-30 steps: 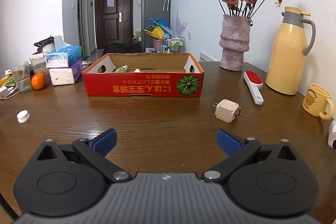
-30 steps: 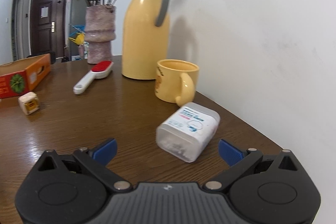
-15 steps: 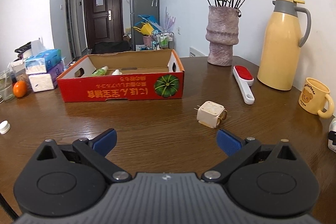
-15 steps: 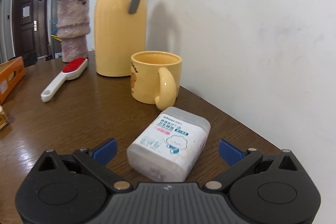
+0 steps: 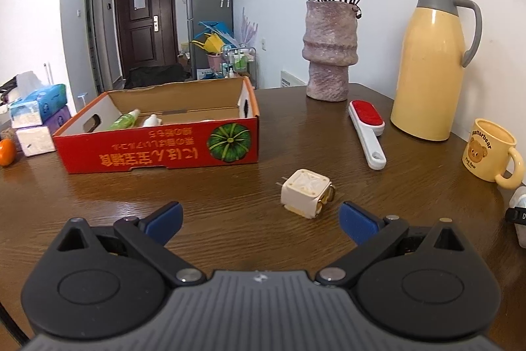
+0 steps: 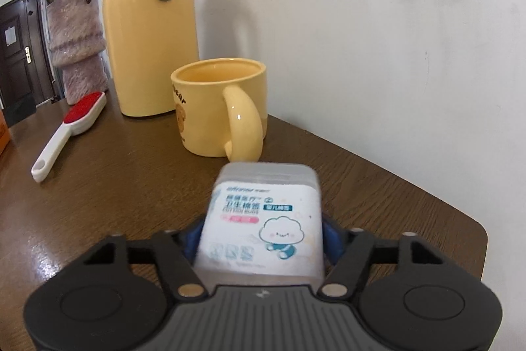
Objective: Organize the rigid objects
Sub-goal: 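Close the left gripper on the white plug adapter cube, then lift the plug cube with the left gripper while the right gripper lifts the cotton-bud box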
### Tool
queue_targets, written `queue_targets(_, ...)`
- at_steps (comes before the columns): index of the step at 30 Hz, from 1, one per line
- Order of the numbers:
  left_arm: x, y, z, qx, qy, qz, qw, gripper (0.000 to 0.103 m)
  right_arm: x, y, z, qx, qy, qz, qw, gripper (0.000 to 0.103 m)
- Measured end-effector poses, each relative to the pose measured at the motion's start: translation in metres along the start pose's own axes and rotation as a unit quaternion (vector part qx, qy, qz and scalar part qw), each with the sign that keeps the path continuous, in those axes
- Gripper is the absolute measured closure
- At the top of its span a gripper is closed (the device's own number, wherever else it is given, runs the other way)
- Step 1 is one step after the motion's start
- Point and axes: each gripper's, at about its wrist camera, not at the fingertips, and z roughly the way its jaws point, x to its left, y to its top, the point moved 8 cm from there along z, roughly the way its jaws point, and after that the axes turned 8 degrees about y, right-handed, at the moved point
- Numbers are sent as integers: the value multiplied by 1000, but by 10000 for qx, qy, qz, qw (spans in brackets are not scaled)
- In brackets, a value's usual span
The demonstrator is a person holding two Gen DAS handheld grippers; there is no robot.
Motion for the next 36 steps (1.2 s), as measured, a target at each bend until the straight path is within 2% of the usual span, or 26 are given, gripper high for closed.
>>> queue_targets(12,-29,3,40,117,-165,252,9995,0,-15,2,-6,-234,283,527,9979,39)
queue_targets(21,-42,1,82,240,-101,416,9988,0,-14,1,-9,-250,311,474,9981,39)
queue_targets(30,-48,8,109,303,-233,460,9982,0,-11,1,-13,-353,245,349,9985,39)
queue_targets(33,-56,8,117,380,-361,611,9967,12,-10,2,-16,-420,220,288,9985,39)
queue_targets(35,-61,6,121,471,-497,672,9954,33,-8,2,-19,-473,204,233,9984,39)
queue_targets(36,-63,5,123,540,-603,682,9944,33,-8,3,-19,-490,194,214,9984,39)
